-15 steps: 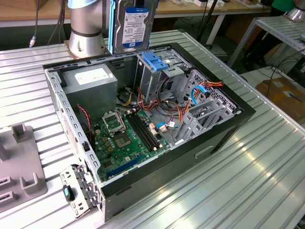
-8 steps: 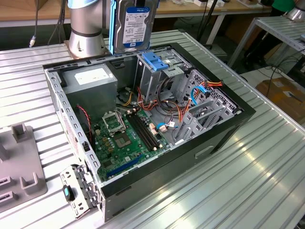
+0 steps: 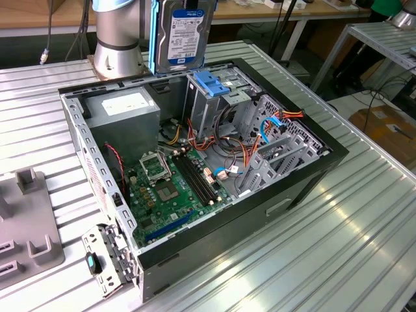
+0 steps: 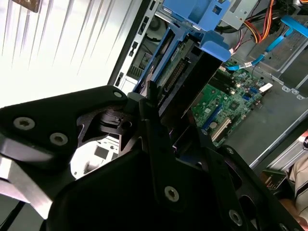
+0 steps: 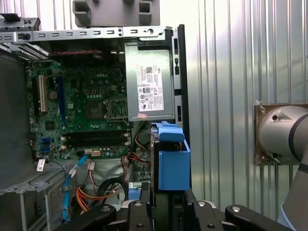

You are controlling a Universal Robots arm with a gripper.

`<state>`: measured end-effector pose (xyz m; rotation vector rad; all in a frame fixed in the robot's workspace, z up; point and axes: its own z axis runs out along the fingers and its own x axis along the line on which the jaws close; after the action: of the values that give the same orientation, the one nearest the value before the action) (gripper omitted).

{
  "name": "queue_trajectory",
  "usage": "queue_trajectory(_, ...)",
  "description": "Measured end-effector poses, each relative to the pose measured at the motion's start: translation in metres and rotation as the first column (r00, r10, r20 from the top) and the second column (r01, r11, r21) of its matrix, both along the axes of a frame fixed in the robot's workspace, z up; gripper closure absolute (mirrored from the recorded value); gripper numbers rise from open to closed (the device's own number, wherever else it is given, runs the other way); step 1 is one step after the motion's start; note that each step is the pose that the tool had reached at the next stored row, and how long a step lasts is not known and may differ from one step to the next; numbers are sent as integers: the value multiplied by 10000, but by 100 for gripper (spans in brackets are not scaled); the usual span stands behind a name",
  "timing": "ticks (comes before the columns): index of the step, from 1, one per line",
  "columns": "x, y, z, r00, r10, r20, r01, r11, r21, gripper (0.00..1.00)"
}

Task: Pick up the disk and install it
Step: 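Pick up the disk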

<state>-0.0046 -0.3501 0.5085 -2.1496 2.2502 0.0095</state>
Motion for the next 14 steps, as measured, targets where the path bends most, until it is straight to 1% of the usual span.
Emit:
queue_trajectory(1, 10, 2, 0, 10000, 1, 0, -1, 10000, 0, 65)
queue_trajectory(5, 114, 6, 0, 10000, -1, 0, 1, 10000, 0, 65)
queue_trajectory(12, 216, 9, 0, 10000, 0, 0, 0, 10000, 0, 65)
queue_trajectory(14, 233, 10, 0, 10000, 0, 1, 0, 10000, 0, 65)
